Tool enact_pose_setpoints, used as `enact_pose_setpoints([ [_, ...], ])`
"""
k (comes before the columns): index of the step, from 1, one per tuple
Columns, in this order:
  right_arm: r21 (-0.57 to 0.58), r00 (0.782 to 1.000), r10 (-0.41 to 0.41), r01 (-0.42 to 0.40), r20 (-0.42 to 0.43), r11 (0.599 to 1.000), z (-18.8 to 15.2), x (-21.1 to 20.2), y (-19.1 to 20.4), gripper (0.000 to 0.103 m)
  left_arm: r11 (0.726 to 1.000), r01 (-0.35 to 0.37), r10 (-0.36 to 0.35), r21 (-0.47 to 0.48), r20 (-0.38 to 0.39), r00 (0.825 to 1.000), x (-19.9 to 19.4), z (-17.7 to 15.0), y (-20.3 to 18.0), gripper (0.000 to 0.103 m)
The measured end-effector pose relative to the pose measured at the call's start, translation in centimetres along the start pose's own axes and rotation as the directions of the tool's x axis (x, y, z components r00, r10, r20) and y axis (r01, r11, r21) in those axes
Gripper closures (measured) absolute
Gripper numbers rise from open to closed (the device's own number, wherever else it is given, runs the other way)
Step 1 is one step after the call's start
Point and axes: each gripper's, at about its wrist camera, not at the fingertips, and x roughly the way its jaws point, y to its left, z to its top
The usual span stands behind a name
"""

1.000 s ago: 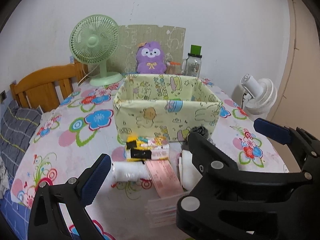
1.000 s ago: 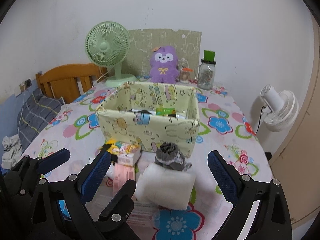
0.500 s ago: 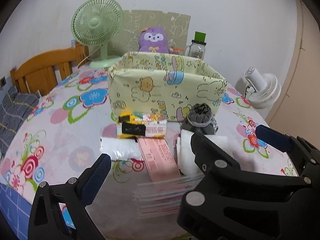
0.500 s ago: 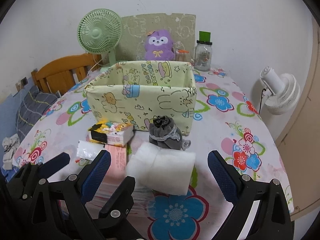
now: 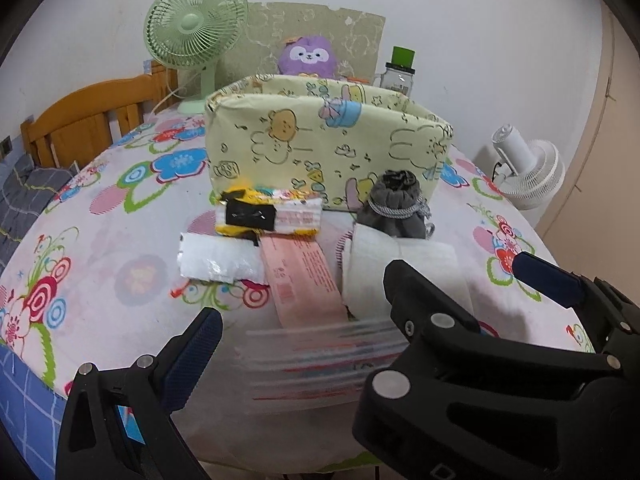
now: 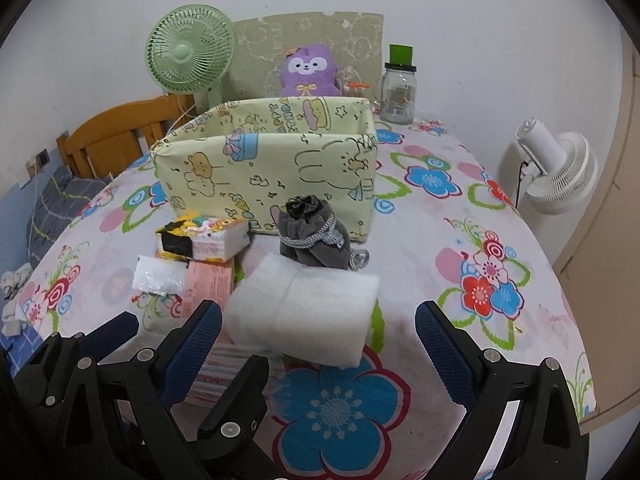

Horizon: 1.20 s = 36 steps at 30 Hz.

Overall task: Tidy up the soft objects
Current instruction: 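Move right tool down around the white cotton pad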

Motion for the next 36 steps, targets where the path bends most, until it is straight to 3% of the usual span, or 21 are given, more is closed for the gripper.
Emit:
enact_pose_setpoints([
  [8,0.019,0.999,-0.007,0.008,-0.041,1.000,-0.9,1.1,-0.7,0.004,1.000,0.002,-0.001,0.001,-0.048,0.999,1.3,-0.8,-0.4,0.001],
  [31,0.070,0.995,0.007,0.001,-0.104,0.998,-1.8,2.8,-2.1,0.004,0.995,-0.078,0.082,0.057,-0.061,0.995,2.1,-1.1,-1.6,0.000],
  [33,0.063,0.995,0.008,-0.002,-0.103,0.998,-1.9,2.9,-2.0,0.004,0.996,-0.076,0.079,0.056,-0.056,0.995,2.1,-1.2,-1.5,0.002],
  [35,0.063,0.994,0.013,-0.006,-0.107,0.998,-1.9,3.0,-1.9,0.004,0.995,-0.076,0.079,0.069,-0.050,0.996,1.8,-1.3,-1.6,0.014],
  [36,0.071,0.994,0.032,-0.024,-0.108,0.997,-2.0,3.0,-2.0,0.004,0.995,-0.071,0.075,0.070,-0.049,0.996,1.7,-1.3,-1.6,0.014],
])
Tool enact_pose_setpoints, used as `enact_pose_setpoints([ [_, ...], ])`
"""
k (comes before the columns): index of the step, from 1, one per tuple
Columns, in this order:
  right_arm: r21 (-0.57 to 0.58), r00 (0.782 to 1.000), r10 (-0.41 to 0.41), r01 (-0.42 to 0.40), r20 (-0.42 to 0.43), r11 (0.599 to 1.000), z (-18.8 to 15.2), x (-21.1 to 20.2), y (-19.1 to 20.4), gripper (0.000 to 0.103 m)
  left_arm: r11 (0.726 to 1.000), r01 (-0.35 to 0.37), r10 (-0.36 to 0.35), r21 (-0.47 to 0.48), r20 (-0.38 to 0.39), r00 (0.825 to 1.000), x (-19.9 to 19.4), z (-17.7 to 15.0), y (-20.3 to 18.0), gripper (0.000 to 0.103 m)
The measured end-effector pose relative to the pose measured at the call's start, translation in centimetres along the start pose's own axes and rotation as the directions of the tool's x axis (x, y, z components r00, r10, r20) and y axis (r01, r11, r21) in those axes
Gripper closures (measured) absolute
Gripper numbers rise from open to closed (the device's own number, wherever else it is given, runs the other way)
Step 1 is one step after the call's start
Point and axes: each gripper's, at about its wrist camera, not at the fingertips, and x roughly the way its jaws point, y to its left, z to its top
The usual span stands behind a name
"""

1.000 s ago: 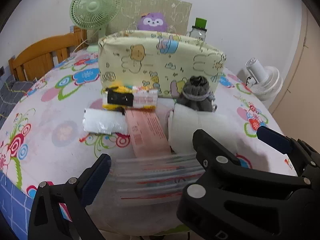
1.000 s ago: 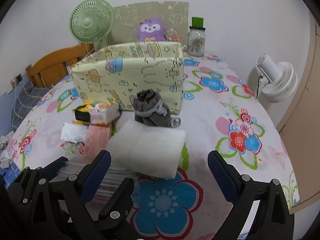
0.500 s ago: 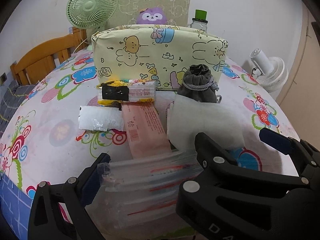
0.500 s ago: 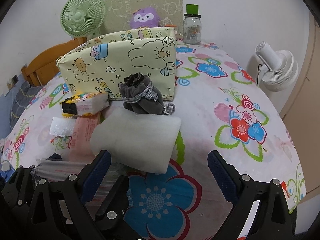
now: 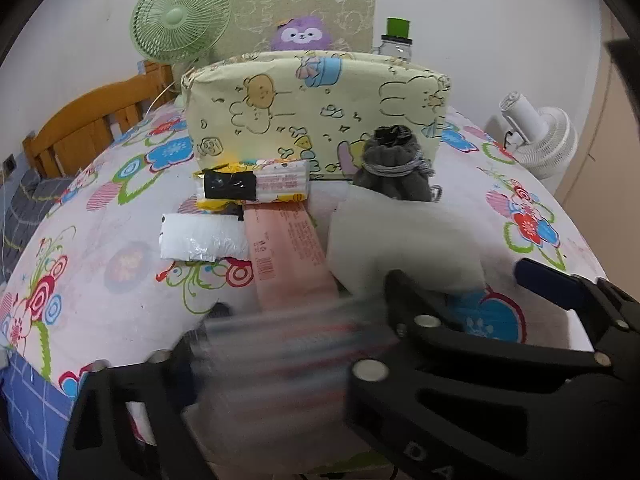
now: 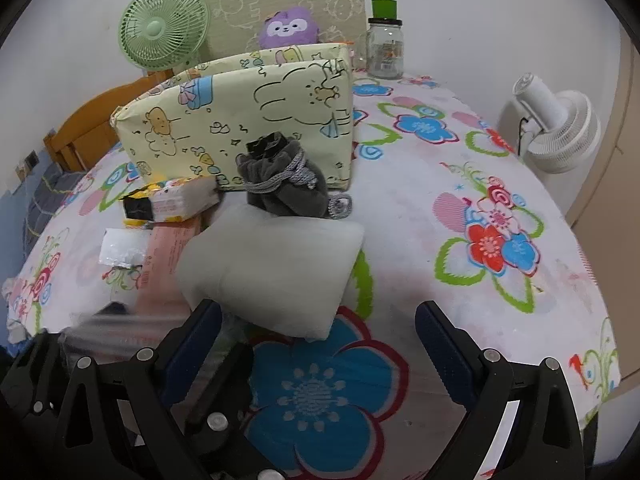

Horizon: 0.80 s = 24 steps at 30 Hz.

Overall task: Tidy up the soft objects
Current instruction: 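Move right tool down around the white cotton pad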

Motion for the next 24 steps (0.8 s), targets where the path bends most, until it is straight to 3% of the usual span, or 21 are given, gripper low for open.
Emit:
enact_pose_setpoints([
  [7,-0.016,1.000,0.013,-0.013,0.005,1.000,0.1,-0.5,1.2,0.004,0.999,0.033,-0.033,-0.004,0.002,0.999,-0.4,0.0,0.9,0.022],
  [17,-0.030,0.999,0.045,-0.044,0.017,0.999,0.7,-1.1,3.2,0.004,1.000,0.020,-0.020,-0.006,0.015,1.000,-1.6,0.4,2.5,0.023],
  [24,-0.016,0.998,-0.003,0.004,0.056,1.000,1.9,-1.5,4.0,0.004,1.000,0.023,-0.023,0.011,0.056,0.998,-1.7,1.6,3.6,0.023],
])
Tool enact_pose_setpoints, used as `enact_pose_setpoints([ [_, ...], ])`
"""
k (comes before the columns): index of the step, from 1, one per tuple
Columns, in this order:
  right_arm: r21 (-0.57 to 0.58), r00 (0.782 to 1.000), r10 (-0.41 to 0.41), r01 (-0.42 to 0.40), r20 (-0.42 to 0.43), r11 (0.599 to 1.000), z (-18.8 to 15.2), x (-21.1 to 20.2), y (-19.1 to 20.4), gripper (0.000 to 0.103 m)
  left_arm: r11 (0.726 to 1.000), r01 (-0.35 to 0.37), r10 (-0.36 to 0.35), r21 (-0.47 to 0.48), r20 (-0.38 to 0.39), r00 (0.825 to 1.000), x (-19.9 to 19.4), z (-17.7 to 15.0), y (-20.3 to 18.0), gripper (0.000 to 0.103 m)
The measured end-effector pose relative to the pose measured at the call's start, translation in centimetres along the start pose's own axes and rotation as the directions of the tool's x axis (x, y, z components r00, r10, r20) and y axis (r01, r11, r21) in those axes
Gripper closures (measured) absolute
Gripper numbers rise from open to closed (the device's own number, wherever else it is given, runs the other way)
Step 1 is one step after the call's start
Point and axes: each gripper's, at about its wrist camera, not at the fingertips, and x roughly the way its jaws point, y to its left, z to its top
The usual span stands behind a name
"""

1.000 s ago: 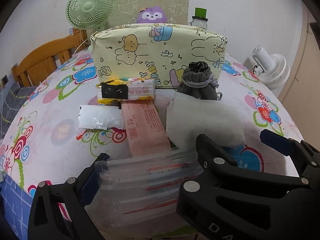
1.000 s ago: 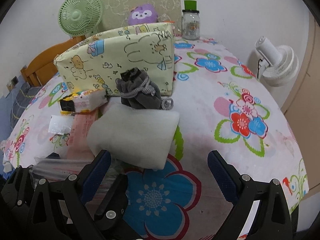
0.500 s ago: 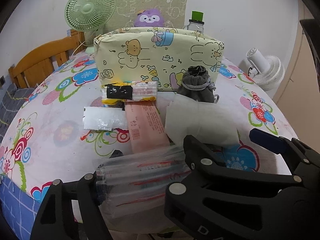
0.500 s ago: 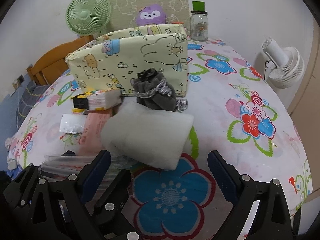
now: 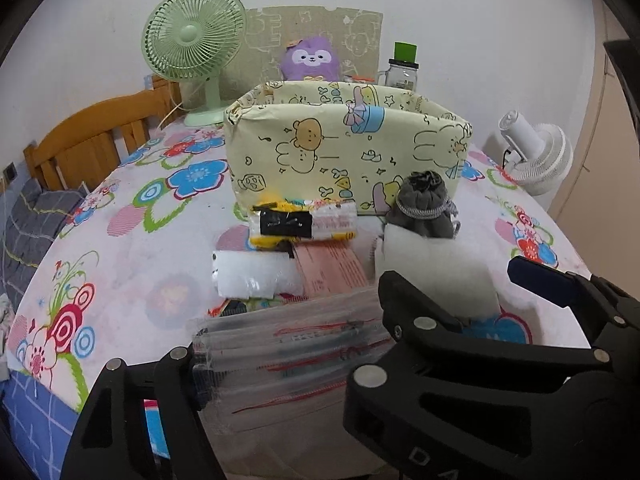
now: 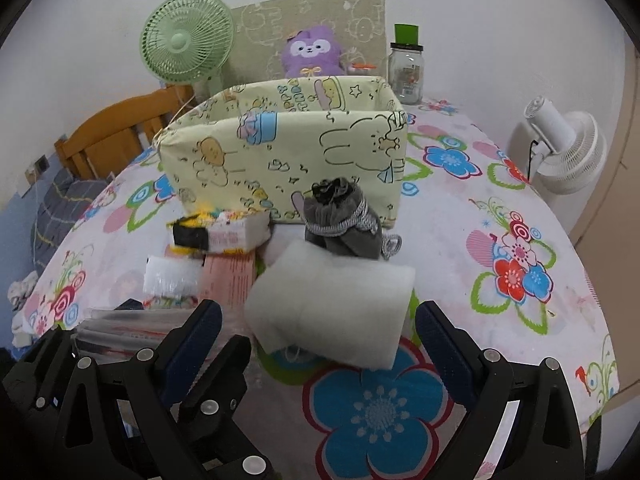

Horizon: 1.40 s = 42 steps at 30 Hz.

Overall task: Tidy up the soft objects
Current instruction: 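Move right tool down around the white cotton pad, then close right tool on white cotton pad and lift it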

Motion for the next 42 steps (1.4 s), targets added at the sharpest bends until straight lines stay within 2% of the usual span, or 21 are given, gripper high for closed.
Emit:
enact_pose_setpoints([
  [7,0.045,0.999,-0.009,0.011,-0.038,0.999,0.9,1.3,-0.2,0.004,1.000,0.021,-0.021,0.005,-0.022,1.000,1.3,0.9,0.7,0.023],
  [13,0.126,0.998,-0.024,0.031,-0.060,0.992,1.6,2.4,-1.3,0.004,1.000,-0.003,0.002,-0.021,-0.037,0.999,2.1,1.6,2.0,0.023],
  [20,0.121,0.993,-0.055,0.068,-0.106,0.990,2.1,4.1,-1.1,0.007,1.000,-0.012,0.012,-0.001,-0.048,0.999,3.1,1.7,2.0,0.023],
  [24,0.144,0.988,-0.058,0.079,-0.142,0.986,2.1,5.1,-1.6,0.010,1.000,0.006,-0.006,-0.008,-0.067,0.998,3.4,1.6,2.0,0.022],
  [29,0.109,0.985,-0.099,0.115,-0.145,0.987,2.1,5.2,-1.2,0.021,1.000,0.007,-0.006,0.017,-0.064,0.998,3.5,1.6,1.7,0.022],
  [37,0.103,0.988,-0.093,0.106,-0.120,0.989,1.7,4.4,-1.4,0.051,0.999,0.038,-0.037,0.016,-0.078,0.996,3.4,1.4,1.4,0.022],
  [42,0.085,0.991,-0.089,0.098,-0.104,0.992,1.5,3.6,-1.1,0.057,0.999,0.044,-0.043,0.014,-0.081,0.996,3.0,1.2,1.3,0.022],
])
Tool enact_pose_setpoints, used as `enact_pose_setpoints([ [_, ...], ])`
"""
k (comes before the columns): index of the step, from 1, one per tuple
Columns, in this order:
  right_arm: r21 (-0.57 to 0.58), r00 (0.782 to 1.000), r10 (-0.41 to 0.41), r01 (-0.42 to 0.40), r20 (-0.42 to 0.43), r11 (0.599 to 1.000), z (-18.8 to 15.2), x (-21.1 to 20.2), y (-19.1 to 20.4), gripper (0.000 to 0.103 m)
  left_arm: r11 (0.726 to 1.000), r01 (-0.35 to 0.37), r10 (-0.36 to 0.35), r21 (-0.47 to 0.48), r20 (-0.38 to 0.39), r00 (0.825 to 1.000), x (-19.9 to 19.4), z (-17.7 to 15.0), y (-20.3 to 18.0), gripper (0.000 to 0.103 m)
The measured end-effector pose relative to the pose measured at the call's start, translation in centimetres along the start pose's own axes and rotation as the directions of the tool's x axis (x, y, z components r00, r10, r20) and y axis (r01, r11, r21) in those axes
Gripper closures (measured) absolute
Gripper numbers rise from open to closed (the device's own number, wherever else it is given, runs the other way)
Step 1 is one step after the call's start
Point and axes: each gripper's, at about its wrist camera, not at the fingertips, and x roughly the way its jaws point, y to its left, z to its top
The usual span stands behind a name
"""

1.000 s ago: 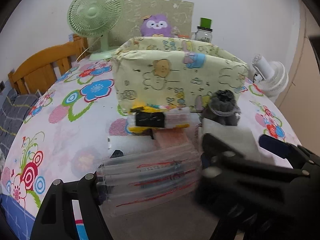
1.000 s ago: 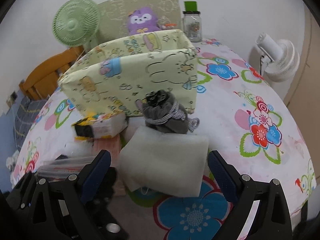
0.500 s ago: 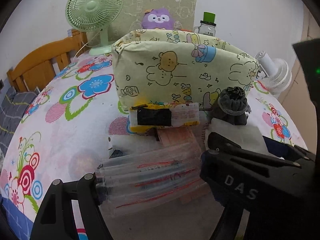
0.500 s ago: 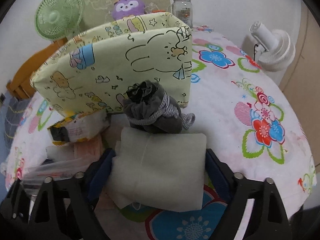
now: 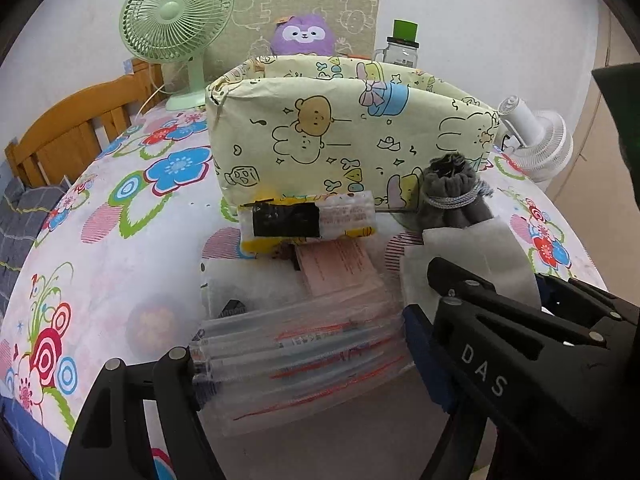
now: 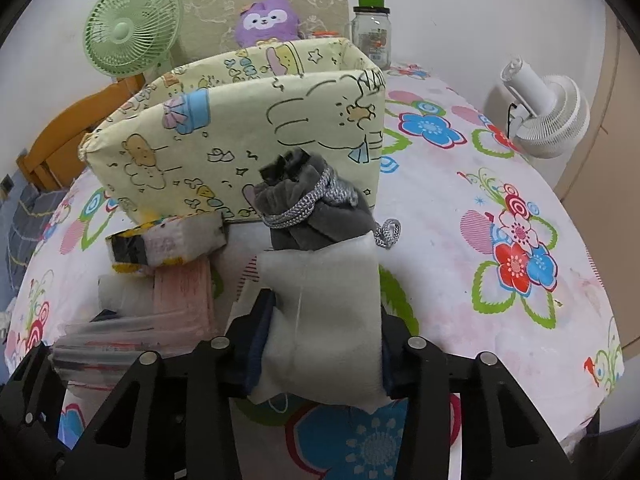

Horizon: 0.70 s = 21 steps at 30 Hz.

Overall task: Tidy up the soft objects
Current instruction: 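Close right tool on white cotton pad and lift it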

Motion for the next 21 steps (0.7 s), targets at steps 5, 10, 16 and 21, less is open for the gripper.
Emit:
enact_pose_setpoints([
  [5,-0.005,1.000,0.011,-0.010,0.017,1.000,-0.1,-1.0,0.1,0.058,1.000,0.011,-0.011,-0.007,0.007,1.000,-0.8,-0.1,0.0,0.023],
  [10,-0.003,0.999,0.011,-0.010,0.047,1.000,-0.1,-2.3,0.0,0.058,1.000,0.020,-0.020,-0.007,0.028,0.999,-1.7,0.1,0.0,0.023],
  [16,0.007,0.996,0.009,-0.009,0.087,1.000,0.0,-4.0,-0.2,0.058,1.000,0.026,-0.026,-0.001,0.061,0.998,-2.9,0.5,-0.4,0.023],
  [21,0.013,0.993,0.001,-0.003,0.118,1.000,0.2,-5.3,-0.3,0.058,0.999,0.032,-0.032,-0.001,0.082,0.996,-3.8,0.8,-0.6,0.023],
])
